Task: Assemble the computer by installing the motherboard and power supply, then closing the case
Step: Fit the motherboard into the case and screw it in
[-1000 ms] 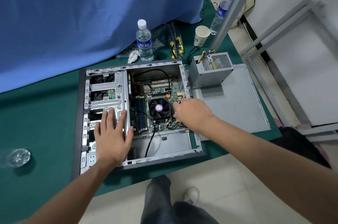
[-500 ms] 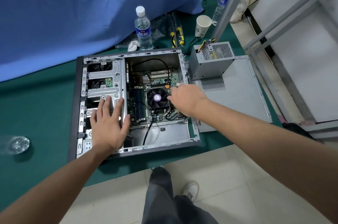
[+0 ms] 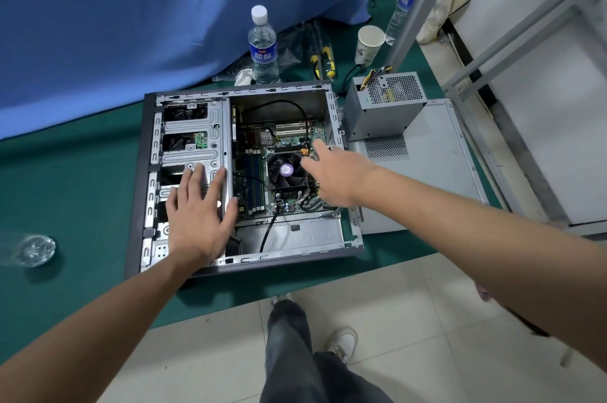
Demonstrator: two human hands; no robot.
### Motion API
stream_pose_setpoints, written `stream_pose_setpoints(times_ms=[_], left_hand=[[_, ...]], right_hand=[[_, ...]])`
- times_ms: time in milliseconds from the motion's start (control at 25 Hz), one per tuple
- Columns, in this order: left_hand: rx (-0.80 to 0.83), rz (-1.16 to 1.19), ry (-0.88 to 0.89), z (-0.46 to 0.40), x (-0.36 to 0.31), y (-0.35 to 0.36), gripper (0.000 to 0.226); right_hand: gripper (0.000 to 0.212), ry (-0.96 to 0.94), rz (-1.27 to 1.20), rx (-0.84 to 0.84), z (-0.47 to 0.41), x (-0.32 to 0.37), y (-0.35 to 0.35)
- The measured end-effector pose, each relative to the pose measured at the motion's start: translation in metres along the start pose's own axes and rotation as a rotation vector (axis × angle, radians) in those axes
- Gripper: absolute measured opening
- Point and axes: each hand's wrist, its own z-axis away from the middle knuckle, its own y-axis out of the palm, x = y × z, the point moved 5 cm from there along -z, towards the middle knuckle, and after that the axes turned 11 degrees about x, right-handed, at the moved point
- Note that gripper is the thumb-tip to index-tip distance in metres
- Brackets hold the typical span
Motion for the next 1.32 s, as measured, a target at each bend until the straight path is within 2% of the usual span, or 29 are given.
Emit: stream_pose_setpoints(times_ms=[80,120,160,240,320,360,400,480,520,560,600,720,760,840,920,1000,1120,1240,1320], left_hand=[[-0.003,-0.002,0.001,-0.001,0.000,0.001,0.068],[-0.003,-0.004,0.001,-0.001,0.001,0.001,0.068],[-0.003,-0.006,-0.001,-0.001,0.001,0.001,0.068],[-0.001,-0.014,-0.008,-0.001,0.002,0.002,0.068],[-0.002,-0.010,-0.005,-0.001,0.002,0.002,0.068],[-0.006,-0.005,-0.003,-0.001,0.003,0.002,0.068],[-0.009,-0.002,-0.001,-0.001,0.003,0.002,0.068],[-0.011,-0.005,0.000,-0.002,0.002,0.002,0.067],[-0.012,-0.006,-0.001,-0.002,0.002,0.003,0.067],[-0.012,-0.006,-0.002,-0.002,0.002,0.003,0.067],[-0.012,-0.006,-0.001,-0.002,0.002,0.003,0.067],[-0.007,-0.013,-0.002,-0.002,0.002,0.002,0.067],[-0.008,-0.014,-0.004,-0.002,0.002,0.002,0.067],[-0.007,-0.014,-0.004,-0.002,0.002,0.003,0.067],[-0.003,-0.009,-0.005,-0.001,0.002,0.003,0.067],[-0.002,-0.006,-0.007,-0.001,0.002,0.003,0.067],[0.003,-0.012,-0.011,-0.002,0.003,0.002,0.068],[0.000,-0.008,-0.009,-0.001,0.002,0.002,0.068],[-0.001,-0.008,-0.007,-0.001,0.002,0.002,0.068]], right_hand=[[0.034,-0.056,0.110,-0.003,0.002,0.003,-0.002],[0.024,-0.005,0.171,-0.026,0.003,0.002,-0.002],[0.024,0.055,0.190,-0.070,0.005,0.002,-0.002],[0.037,0.141,0.143,-0.063,0.003,0.002,-0.001],[0.027,0.098,0.043,0.005,0.002,0.003,-0.002],[0.029,0.043,0.016,0.026,0.001,0.004,-0.005],[0.032,0.001,0.020,0.019,0.002,0.006,-0.009],[0.020,0.001,0.134,-0.060,0.006,0.008,-0.011],[0.022,0.043,0.156,-0.102,0.007,0.009,-0.010],[0.033,0.088,0.159,-0.117,0.007,0.009,-0.007],[0.040,0.121,0.149,-0.084,0.008,0.009,-0.003],[0.033,0.129,0.078,0.033,0.011,0.008,0.000],[0.038,0.113,0.082,0.053,0.011,0.009,-0.003],[0.043,0.076,0.185,0.036,0.014,0.016,-0.008],[0.031,0.084,0.215,-0.003,0.014,0.024,-0.009],[0.018,0.149,0.186,-0.047,0.013,0.022,-0.007],[0.024,0.215,0.034,-0.039,0.007,0.010,0.002],[0.049,0.076,-0.067,0.061,0.003,-0.001,0.001],[0.039,-0.021,0.041,0.022,0.006,0.002,-0.001]])
